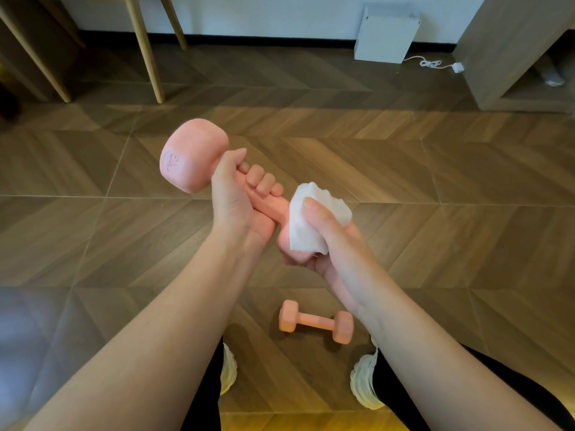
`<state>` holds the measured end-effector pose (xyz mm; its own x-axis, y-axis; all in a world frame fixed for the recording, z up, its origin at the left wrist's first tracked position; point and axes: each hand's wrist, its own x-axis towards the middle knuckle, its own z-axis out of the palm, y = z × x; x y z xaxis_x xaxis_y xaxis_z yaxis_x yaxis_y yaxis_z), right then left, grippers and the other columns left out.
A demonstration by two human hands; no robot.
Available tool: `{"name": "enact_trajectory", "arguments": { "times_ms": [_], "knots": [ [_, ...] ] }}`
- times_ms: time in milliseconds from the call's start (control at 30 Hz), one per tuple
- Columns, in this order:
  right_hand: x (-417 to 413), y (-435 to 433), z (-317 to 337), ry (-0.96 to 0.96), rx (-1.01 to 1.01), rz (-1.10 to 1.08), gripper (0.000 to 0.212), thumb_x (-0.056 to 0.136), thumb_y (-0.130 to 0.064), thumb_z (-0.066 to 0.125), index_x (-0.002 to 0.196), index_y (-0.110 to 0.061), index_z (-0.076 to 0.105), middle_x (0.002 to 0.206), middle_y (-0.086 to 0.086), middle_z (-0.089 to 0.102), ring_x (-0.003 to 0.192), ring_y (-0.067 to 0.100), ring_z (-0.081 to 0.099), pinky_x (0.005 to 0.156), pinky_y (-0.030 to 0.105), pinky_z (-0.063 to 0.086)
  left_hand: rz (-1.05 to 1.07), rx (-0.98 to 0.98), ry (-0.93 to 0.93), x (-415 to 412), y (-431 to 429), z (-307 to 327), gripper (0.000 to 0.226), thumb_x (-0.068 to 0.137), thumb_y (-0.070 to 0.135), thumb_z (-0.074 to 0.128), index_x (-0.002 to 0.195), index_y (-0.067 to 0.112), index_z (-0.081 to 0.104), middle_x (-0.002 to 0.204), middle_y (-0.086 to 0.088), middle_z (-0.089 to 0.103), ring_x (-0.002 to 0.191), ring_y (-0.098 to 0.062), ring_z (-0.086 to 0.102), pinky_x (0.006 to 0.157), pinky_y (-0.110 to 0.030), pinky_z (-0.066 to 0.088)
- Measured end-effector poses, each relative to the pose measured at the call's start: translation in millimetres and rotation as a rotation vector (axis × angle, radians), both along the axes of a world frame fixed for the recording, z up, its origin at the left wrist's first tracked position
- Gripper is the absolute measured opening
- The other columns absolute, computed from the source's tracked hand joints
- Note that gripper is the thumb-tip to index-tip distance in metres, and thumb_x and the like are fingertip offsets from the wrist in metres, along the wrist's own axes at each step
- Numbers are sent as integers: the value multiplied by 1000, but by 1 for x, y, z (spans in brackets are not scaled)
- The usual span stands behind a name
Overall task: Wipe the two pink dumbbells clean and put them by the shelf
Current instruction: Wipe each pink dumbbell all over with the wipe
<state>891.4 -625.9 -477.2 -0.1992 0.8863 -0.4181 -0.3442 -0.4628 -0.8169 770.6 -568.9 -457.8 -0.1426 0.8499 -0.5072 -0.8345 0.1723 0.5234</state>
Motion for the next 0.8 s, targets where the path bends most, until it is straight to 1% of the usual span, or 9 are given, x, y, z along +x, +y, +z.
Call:
{"name": "enact_trajectory", "arguments": {
  "times_ms": [33, 167, 267, 333, 400, 533, 600, 700, 800],
  "knots": [
    [0, 1, 0, 24, 2, 4, 47, 79, -37, 65, 121, -21, 53, 88, 1, 72, 79, 17, 67, 72, 41, 56, -3, 4, 4, 0, 0, 1, 36, 94, 19, 48, 63, 21, 30, 50, 7, 22, 42, -11, 22, 45, -23, 28],
    [8, -1, -2, 73, 19, 39, 58, 75, -26, 69, 130, -25, 50, 116, 0, 65, 100, 13, 67, 84, 39, 57, 14, 5, -47, -5, 3, 2, 36, 93, 17, 47, 60, 21, 31, 49, 7, 22, 41, -11, 22, 44, -23, 27],
    [4, -5, -1, -6, 55, 24, 56, 73, -29, 72, 125, -26, 52, 102, -7, 71, 90, 10, 71, 80, 36, 58, -4, 15, -38, -3, 0, 2, 35, 92, 16, 45, 61, 21, 30, 49, 7, 21, 41, -11, 21, 43, -23, 26],
    [-1, -4, -2, -24, 30, -12, 49, 76, -37, 69, 121, -25, 54, 94, -3, 74, 83, 14, 70, 84, 45, 57, -24, 24, -15, 0, -1, 1, 35, 92, 16, 45, 62, 21, 29, 48, 7, 21, 41, -11, 20, 43, -24, 26],
    [1, -1, -3, -9, -24, -32, 49, 78, -42, 66, 122, -24, 55, 108, 7, 70, 91, 20, 68, 89, 53, 55, -37, 19, -4, 1, 0, 2, 34, 92, 16, 45, 62, 21, 29, 48, 7, 21, 41, -12, 20, 43, -24, 27],
    [14, -1, -2, 55, -7, 76, 65, 76, -30, 72, 136, -23, 48, 126, 8, 62, 104, 19, 65, 86, 44, 57, -13, -18, -43, -1, 3, 0, 34, 91, 16, 45, 62, 21, 29, 49, 7, 21, 41, -11, 22, 43, -23, 27],
    [13, -4, -4, 9, 20, 76, 73, 68, -26, 79, 134, -26, 48, 124, 2, 65, 103, 14, 68, 83, 37, 58, -15, -26, -43, 0, 3, -1, 33, 92, 16, 44, 63, 21, 27, 49, 7, 21, 41, -11, 21, 43, -23, 27],
    [3, -5, -8, -65, -9, 1, 67, 67, -35, 79, 128, -29, 52, 117, 3, 68, 100, 20, 69, 87, 44, 56, -39, -24, -17, 3, 2, -3, 33, 92, 16, 44, 63, 21, 28, 49, 7, 21, 41, -12, 20, 43, -24, 26],
    [5, -2, -6, 6, -46, -35, 57, 76, -38, 70, 129, -22, 53, 104, 6, 69, 88, 19, 67, 81, 45, 55, -54, -25, -26, 5, 3, -2, 34, 92, 16, 45, 62, 21, 29, 49, 7, 21, 42, -12, 20, 44, -24, 27]
  ]
}}
